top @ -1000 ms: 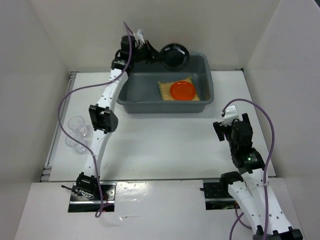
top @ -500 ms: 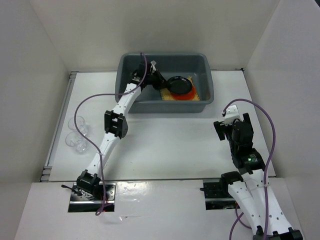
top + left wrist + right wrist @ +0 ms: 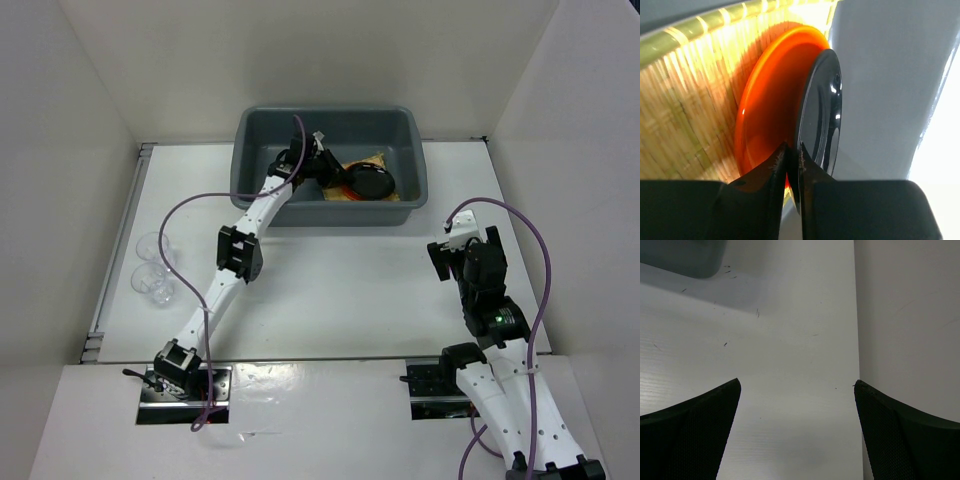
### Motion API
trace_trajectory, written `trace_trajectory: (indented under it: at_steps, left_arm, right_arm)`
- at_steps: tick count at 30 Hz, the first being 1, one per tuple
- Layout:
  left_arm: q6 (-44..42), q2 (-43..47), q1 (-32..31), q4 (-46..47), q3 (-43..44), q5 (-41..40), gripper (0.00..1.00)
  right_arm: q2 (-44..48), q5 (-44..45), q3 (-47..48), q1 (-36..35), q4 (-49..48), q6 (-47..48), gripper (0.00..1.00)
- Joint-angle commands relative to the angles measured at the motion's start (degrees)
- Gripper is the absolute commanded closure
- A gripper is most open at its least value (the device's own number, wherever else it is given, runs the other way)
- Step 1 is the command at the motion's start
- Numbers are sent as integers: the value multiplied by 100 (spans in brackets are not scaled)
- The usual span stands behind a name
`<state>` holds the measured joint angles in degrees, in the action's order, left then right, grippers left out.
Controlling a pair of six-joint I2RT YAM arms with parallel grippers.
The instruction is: Place the mixed dishes into the plastic bin
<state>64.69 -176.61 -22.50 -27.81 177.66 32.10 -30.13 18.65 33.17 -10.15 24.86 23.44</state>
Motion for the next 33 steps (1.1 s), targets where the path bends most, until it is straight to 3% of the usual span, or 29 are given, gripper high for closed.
trace_trajectory:
  at_steps: [1,5,6,8,9,13,17,21,23,28,31,33]
  left_arm:
    - [79,-13,44,312,190,42,80]
    - [140,-13,106,312,190,-10,68]
    - [141,-13,106,312,190,42,57]
    - [141,-13,158,312,190,104,5]
    - [141,-13,158,312,190,104,0]
    - [-78,399,220,110,190,78,0]
    - [-789,1538,474,-434,190,-974,0]
    - [-1053,2270,913,-786,190,-1039,0]
    - [-1404,2824,1045,-1400,190,-1266,0]
    - [-3090,3896,976,-3234,190,-3190,0]
    - [-3260,3785,1177,-4577,190,-3578,0]
    - [-3470,3844,1327,-4707,-700,-3405,0]
  right_arm:
    - [-10,33,-30,-48,-307,-41,2]
    - [-10,33,-30,-48,-307,-41,2]
    - [-10,33,-30,-48,-307,-41,2]
    - [-10,-29,-30,-48,-307,-41,2]
    - [-10,-29,-30,-48,-307,11,2]
    - [-10,-29,-30,-48,-254,11,2]
    - [42,-81,-30,-48,-254,11,2]
    - [42,-221,-30,-48,-254,11,2]
    - [42,-222,-30,-48,-254,11,2]
    - [95,-275,-30,-48,-201,64,2]
    - [148,-327,-30,-48,-201,64,2]
    - [148,-398,-30,-48,-201,64,2]
